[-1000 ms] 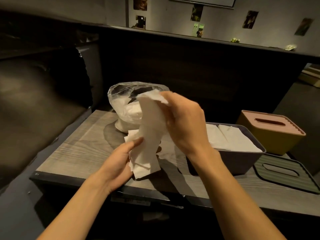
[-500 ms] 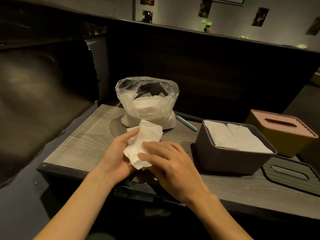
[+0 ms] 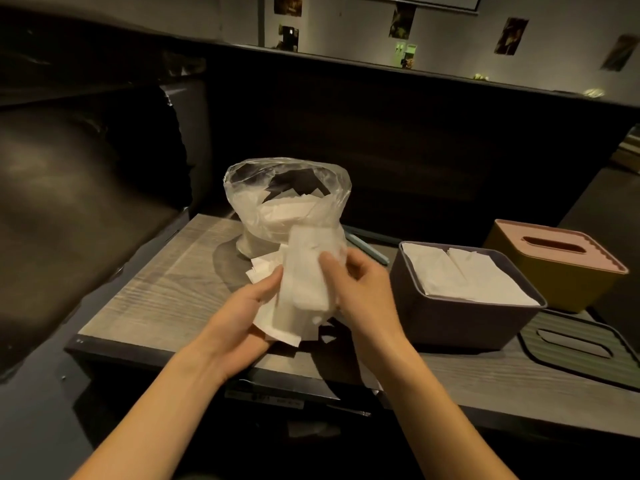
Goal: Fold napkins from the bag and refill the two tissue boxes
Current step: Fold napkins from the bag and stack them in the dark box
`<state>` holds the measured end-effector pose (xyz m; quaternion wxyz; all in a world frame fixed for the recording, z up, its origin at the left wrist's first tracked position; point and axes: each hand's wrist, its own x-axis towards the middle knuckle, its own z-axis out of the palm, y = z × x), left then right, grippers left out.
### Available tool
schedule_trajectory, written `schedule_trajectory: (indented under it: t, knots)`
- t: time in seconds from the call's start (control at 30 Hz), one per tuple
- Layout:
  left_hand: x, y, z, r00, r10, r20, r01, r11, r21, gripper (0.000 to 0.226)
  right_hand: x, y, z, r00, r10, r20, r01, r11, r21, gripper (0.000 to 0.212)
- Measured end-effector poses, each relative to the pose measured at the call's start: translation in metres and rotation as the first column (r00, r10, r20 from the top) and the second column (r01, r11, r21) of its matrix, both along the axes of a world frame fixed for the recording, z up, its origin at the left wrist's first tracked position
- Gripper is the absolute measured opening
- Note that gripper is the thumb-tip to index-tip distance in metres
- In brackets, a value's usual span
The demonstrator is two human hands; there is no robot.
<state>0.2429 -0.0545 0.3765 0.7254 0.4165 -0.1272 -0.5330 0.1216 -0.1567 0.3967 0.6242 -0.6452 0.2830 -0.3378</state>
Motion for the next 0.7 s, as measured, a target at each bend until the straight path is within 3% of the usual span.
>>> schedule_trajectory:
  t: [0.1,0.4,0.47,0.53,0.6,0.7]
  knots:
    - [0.000,-0.001,0.000,0.999,0.002,-0.036,-0.003,1.000,-0.005,0.039,-0.001,-0.003,-0.012,0.985,-0.127,-0.116,0.100,0.972,-0.214,0.020]
    - [-0.003,0.002,0.002,0.998,-0.044,0.032,0.046,0.998,-0.035,0.048,-0.005,0.004,-0.020,0.994,-0.107,-0.025,0.101,0.981,-0.167,0.027]
    - [-0.003,0.002,-0.003,0.992,-0.055,0.115,0.060,0.998,-0.034,0.045,-0.001,0.010,-0.021,0.992,-0.112,-0.064,0.092,0.962,-0.256,0.025]
    - [-0.001,0.002,-0.010,0.981,-0.067,0.179,0.076,0.996,-0.041,0.057,0.000,0.008,-0.019,0.979,-0.190,-0.079,0.150,0.922,-0.357,0.026]
    - [0.002,0.004,-0.014,0.976,-0.075,0.204,0.084,0.996,-0.033,0.070,-0.001,-0.002,-0.013,0.973,-0.214,-0.090,0.179,0.939,-0.294,0.031]
    - [0.003,0.004,-0.015,0.969,-0.094,0.230,0.102,0.995,-0.022,0.073,-0.001,-0.016,-0.006,0.976,-0.072,-0.204,0.033,0.981,-0.190,0.021]
